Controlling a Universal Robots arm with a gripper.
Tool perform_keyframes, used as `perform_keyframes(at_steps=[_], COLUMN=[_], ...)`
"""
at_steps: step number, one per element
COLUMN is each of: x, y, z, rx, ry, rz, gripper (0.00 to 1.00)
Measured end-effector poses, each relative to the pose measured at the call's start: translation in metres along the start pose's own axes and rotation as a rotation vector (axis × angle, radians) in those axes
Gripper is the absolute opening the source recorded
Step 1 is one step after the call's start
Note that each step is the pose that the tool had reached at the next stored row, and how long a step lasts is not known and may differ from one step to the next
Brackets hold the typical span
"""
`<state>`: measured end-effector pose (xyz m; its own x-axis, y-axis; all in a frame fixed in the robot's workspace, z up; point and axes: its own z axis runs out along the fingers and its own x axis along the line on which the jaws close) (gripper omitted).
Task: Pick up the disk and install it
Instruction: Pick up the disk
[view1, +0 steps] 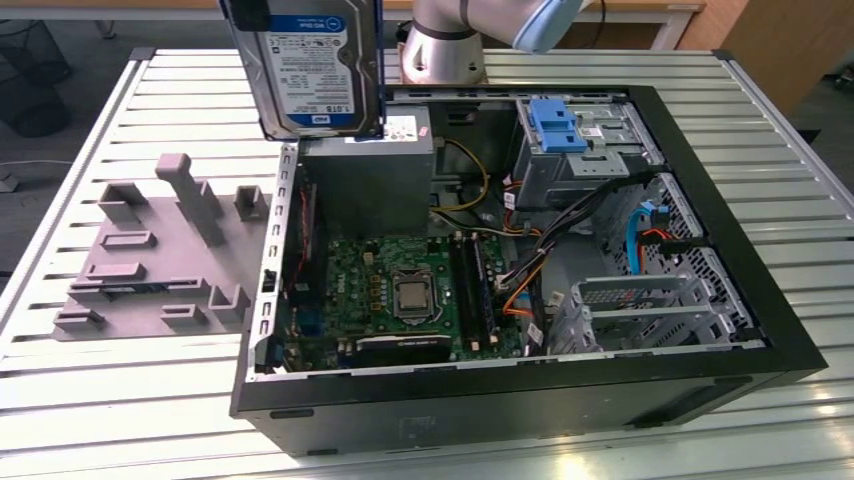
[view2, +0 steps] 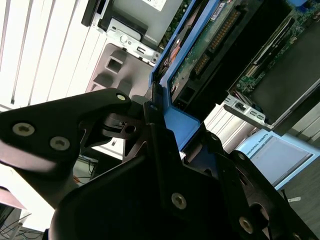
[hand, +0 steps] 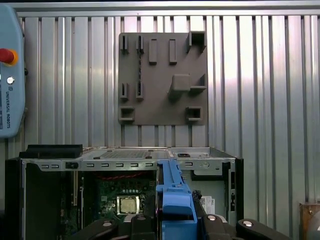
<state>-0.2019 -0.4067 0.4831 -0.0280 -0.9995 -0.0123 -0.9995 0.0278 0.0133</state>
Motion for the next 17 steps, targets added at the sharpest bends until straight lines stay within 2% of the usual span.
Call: perform_keyframes(at_steps=[11,17], x=[-0.0001,-0.0003], y=[-0.0034,-0.0135], z=[0.0000,-0.0002], rx=[0.0000,0.0000], ry=[0.0000,0.0000], rz=[0.000,0.000], gripper=[0.36,0.36])
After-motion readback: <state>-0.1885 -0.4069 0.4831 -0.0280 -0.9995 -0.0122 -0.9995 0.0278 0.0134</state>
